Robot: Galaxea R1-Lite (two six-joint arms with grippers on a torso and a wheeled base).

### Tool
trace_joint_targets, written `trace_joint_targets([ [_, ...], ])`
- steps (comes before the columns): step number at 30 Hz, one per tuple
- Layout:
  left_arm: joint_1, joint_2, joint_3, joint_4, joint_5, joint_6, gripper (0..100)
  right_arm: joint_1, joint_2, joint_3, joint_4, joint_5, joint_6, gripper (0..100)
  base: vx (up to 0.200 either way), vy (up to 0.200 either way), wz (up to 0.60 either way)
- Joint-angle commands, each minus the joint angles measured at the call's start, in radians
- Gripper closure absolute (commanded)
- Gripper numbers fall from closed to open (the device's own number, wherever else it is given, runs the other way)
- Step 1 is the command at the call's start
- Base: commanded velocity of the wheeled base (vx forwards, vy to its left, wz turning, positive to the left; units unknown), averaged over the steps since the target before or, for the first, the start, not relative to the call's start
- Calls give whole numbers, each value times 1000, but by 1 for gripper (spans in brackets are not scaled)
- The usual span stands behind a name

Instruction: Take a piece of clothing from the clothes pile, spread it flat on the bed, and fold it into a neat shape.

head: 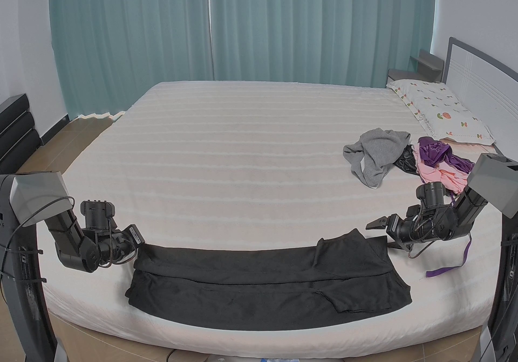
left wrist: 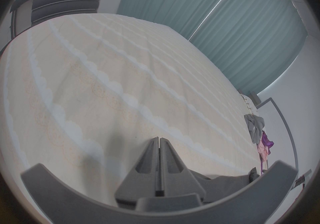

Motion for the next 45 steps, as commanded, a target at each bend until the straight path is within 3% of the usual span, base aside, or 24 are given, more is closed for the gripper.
trace_joint_targets([
  [1, 1, 5, -4, -12, 7, -4, 100, 1, 12, -8, -1, 1, -6, 0, 0, 0, 0],
  [9, 0, 14, -7, -15, 9, -24, 100, 4, 26, -26, -1, 1, -3, 0, 0, 0, 0],
  [10, 0, 13, -7, -15, 9, -25, 100, 4, 31, -31, -1, 0, -1, 100, 0, 0, 0],
  [41, 14, 28, -24, -17, 9, -41, 100, -23, 20, -27, -74, -42, 45, 100, 0, 0, 0],
  [42, 14, 28, -24, -15, 9, -41, 0, -22, 20, -26, -73, -42, 42, 100, 0, 0, 0],
  [43, 14, 28, -24, -15, 9, -44, 0, -22, 20, -24, -73, -40, 40, 100, 0, 0, 0],
  [44, 14, 28, -24, -15, 7, -48, 0, -22, 19, -23, -74, -40, 37, 0, 0, 0, 0],
  [45, 14, 28, -24, -14, 7, -48, 0, -20, 17, -20, -74, -40, 35, 0, 0, 0, 0],
])
